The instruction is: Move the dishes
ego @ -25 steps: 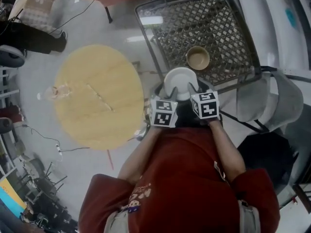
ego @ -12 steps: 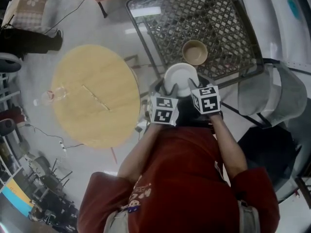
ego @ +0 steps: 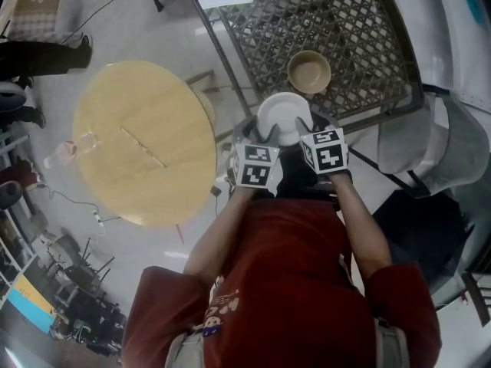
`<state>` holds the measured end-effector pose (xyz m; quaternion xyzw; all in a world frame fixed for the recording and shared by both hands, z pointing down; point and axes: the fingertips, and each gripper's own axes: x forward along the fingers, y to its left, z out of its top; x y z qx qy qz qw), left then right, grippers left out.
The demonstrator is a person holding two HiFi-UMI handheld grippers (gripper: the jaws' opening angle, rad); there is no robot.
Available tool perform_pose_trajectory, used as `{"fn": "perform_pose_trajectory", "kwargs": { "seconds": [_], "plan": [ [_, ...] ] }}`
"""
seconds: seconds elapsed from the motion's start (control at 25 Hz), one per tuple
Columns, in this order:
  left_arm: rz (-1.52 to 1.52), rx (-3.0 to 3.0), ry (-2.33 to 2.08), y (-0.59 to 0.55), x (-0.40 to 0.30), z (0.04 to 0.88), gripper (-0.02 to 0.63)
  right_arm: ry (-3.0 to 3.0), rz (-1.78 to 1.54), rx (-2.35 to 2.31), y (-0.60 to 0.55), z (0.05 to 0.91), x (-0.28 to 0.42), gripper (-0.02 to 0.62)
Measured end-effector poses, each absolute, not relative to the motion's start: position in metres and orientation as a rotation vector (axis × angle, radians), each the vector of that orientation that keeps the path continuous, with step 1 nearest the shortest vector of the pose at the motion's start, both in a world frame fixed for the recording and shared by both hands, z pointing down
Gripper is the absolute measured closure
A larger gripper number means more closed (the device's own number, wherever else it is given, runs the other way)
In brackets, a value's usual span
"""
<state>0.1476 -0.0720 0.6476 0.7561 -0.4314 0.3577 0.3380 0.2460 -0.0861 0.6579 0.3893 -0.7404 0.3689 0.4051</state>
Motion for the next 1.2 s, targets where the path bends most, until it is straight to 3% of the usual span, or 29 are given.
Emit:
{"fn": "perform_pose_trajectory", "kwargs": {
  "seconds": [1.2],
  "plan": [
    [0.989, 1.918, -1.112, -0.079, 0.155, 0.686, 0.359, -1.809, 0.929, 0.973, -0.09, 0.693, 0.254, 0.453]
  ]
}}
